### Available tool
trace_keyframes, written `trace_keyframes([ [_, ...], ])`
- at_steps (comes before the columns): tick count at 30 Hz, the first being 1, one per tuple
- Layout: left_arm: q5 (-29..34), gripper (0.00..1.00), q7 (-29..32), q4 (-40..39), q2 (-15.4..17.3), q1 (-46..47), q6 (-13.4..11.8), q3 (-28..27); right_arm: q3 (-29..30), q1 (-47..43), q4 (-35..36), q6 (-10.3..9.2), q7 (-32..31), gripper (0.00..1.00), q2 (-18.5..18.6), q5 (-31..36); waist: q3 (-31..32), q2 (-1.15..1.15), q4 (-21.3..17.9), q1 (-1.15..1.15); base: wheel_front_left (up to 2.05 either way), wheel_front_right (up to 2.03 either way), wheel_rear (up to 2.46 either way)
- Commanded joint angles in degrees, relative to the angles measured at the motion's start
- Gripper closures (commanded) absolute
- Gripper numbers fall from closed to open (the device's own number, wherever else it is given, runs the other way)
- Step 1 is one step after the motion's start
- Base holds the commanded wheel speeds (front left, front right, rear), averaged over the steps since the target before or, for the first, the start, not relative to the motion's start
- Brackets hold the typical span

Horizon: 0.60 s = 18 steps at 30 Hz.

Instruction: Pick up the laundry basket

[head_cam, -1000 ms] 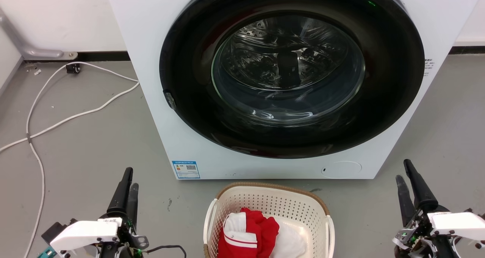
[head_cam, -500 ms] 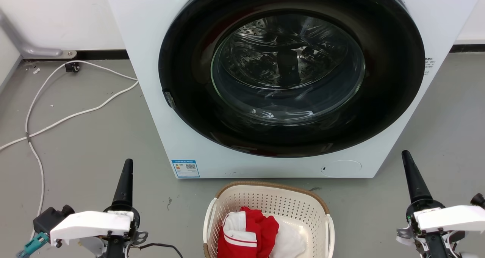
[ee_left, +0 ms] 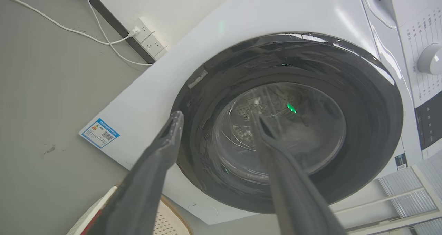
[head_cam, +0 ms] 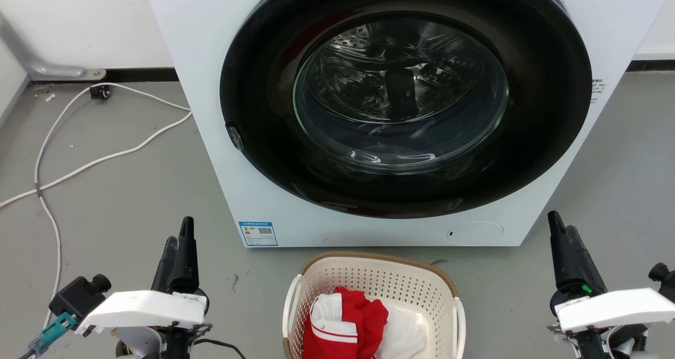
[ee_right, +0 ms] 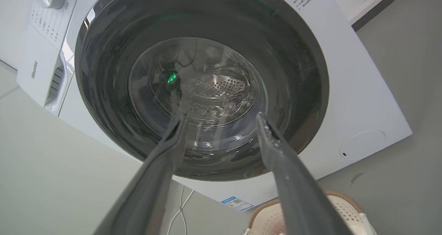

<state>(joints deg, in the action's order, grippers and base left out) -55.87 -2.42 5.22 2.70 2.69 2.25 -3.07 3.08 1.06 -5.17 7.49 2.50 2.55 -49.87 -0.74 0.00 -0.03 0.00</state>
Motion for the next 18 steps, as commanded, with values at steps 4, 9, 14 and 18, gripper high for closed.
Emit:
trace_keyframes([
  [4,4.7,0.0,-1.2,-2.0,0.2,-0.1,-0.6,0.6,0.0,0.0,1.8,0.01,1.1,0.0,0.2,5.1,-0.1,0.0,0.0,0.0,0.0,0.0,0.0],
  [9,9.1,0.0,-2.2,-2.7,0.2,-0.5,-0.8,1.2,0.1,-0.6,2.3,0.01,2.1,0.0,0.3,9.7,-0.1,0.0,0.0,0.0,0.0,0.0,0.0],
  [14,13.3,0.0,-3.1,-3.2,0.2,-0.9,-1.1,1.8,0.1,-1.0,2.8,0.01,3.0,0.0,0.3,14.1,-0.2,0.0,0.0,0.0,0.0,0.0,0.0],
  [18,16.3,0.0,-3.8,-3.6,0.2,-1.2,-1.2,2.2,0.2,-1.5,3.1,0.01,3.7,0.0,0.3,17.3,-0.2,0.0,0.0,0.0,0.0,0.0,0.0],
])
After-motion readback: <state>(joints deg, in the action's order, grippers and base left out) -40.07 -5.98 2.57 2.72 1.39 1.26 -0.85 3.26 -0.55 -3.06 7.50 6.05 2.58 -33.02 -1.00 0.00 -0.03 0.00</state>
